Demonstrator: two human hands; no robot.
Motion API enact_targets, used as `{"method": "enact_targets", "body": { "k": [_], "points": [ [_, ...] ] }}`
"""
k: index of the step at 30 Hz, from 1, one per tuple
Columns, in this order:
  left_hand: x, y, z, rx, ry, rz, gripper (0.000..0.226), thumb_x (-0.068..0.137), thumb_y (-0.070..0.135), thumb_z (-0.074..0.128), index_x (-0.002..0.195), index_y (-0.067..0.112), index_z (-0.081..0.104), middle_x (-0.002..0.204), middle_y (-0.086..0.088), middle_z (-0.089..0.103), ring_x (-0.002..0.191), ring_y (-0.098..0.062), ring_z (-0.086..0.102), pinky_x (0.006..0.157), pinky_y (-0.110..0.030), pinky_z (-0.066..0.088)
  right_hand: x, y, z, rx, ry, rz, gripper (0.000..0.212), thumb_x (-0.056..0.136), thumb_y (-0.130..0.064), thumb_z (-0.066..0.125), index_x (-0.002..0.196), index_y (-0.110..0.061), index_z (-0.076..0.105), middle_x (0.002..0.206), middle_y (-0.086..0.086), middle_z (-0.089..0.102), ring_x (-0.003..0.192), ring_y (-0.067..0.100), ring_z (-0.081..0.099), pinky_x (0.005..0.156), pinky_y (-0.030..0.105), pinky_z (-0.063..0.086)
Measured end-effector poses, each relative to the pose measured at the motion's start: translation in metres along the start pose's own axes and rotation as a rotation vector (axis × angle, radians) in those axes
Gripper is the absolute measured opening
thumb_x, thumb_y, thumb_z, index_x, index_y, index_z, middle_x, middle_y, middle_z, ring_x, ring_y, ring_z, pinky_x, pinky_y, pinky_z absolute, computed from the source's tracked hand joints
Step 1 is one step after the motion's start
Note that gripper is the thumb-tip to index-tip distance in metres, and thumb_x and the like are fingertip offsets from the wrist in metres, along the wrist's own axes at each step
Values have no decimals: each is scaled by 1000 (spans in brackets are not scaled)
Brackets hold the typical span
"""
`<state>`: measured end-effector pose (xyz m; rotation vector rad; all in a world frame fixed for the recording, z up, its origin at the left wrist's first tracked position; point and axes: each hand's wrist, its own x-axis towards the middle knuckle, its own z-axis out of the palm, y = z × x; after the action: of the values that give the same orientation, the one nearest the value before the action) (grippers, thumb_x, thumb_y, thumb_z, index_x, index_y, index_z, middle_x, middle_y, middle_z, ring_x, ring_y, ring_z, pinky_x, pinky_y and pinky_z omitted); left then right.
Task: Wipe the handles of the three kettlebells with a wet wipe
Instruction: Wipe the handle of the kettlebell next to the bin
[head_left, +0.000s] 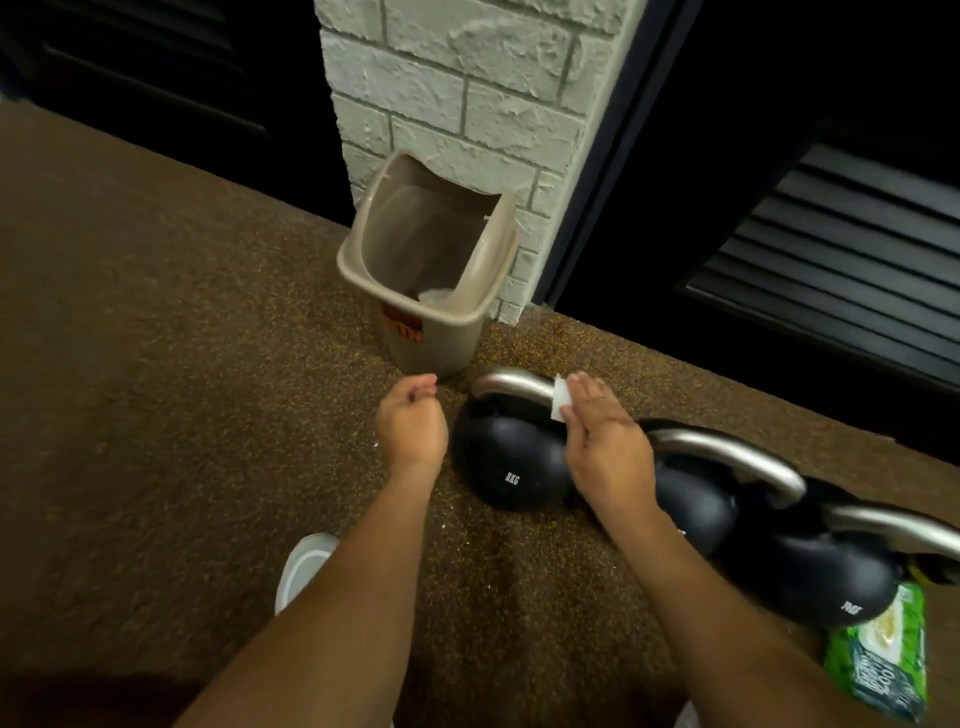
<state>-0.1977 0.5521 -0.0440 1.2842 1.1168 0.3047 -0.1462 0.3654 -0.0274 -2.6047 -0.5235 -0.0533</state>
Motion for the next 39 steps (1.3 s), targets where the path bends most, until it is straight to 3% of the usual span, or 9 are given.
{"method": "enact_targets", "body": {
  "k": [8, 10, 13, 16, 21, 25, 30, 34, 39],
  "points": [
    [8, 1, 1, -9, -12, -47, 31, 95, 6, 50, 101, 26, 73, 117, -3, 70, 111, -22, 63, 98, -37, 49, 55, -56, 8, -392, -368, -298, 61, 89, -22, 61, 148, -21, 42, 150, -1, 48, 133, 22, 48, 106, 36, 43],
    [7, 5, 2, -27, -7, -63, 31, 95, 6, 51, 104, 25, 74, 117, -2, 70, 111, -21, 63, 100, -39, 50, 65, -72, 13, -496, -455, -346, 53, 87, -22, 60, 139, -20, 51, 138, 0, 56, 123, 25, 54, 97, 38, 50],
    [9, 9, 6, -70, 4, -56, 32, 90, 4, 52, 88, 29, 72, 113, -5, 72, 109, -24, 65, 104, -45, 51, 72, -95, 26, -722, -528, -470, 24, 94, -21, 51, 114, -18, 65, 114, 3, 67, 106, 28, 62, 83, 39, 51],
    [8, 12, 11, -91, 1, -84, 30, 84, 10, 51, 83, 31, 72, 111, -3, 73, 108, -24, 66, 103, -48, 52, 71, -111, 42, -922, -570, -565, 25, 100, -17, 44, 108, -19, 67, 111, 3, 70, 104, 27, 65, 85, 37, 48],
    [-2, 20, 24, -140, 4, -112, 33, 86, 8, 49, 90, 28, 74, 112, -1, 72, 107, -22, 66, 99, -44, 54, 78, -111, 55, -994, -672, -564, 27, 100, -15, 44, 124, -14, 57, 124, 4, 65, 114, 27, 62, 92, 38, 46],
    [-6, 19, 26, -144, 32, -79, 31, 88, 10, 50, 83, 32, 71, 112, -2, 72, 108, -22, 66, 102, -47, 52, 75, -94, 31, -781, -573, -561, 28, 100, -19, 44, 119, -20, 64, 123, 1, 66, 114, 24, 61, 81, 35, 47],
    [-13, 12, 21, -139, 27, -75, 30, 91, 9, 52, 83, 31, 70, 115, -3, 71, 112, -22, 64, 107, -46, 49, 51, -33, 0, -492, -448, -459, 57, 96, -28, 55, 150, -24, 38, 159, -1, 34, 144, 22, 34, 114, 38, 34],
    [-14, 6, 10, -131, 17, -98, 32, 94, 6, 49, 94, 30, 71, 119, -4, 69, 113, -21, 63, 102, -37, 48, 15, 29, -5, -196, -81, -453, 54, 89, -9, 44, 143, -7, 50, 148, 12, 50, 136, 29, 48, 103, 49, 48],
    [-12, 1, -1, -121, 45, -124, 34, 94, 7, 48, 92, 30, 73, 121, -2, 69, 113, -21, 63, 106, -43, 48, 17, 28, -3, -230, -70, -476, 54, 89, -8, 42, 142, -5, 50, 147, 14, 50, 136, 32, 48, 103, 51, 48]
  ]
}}
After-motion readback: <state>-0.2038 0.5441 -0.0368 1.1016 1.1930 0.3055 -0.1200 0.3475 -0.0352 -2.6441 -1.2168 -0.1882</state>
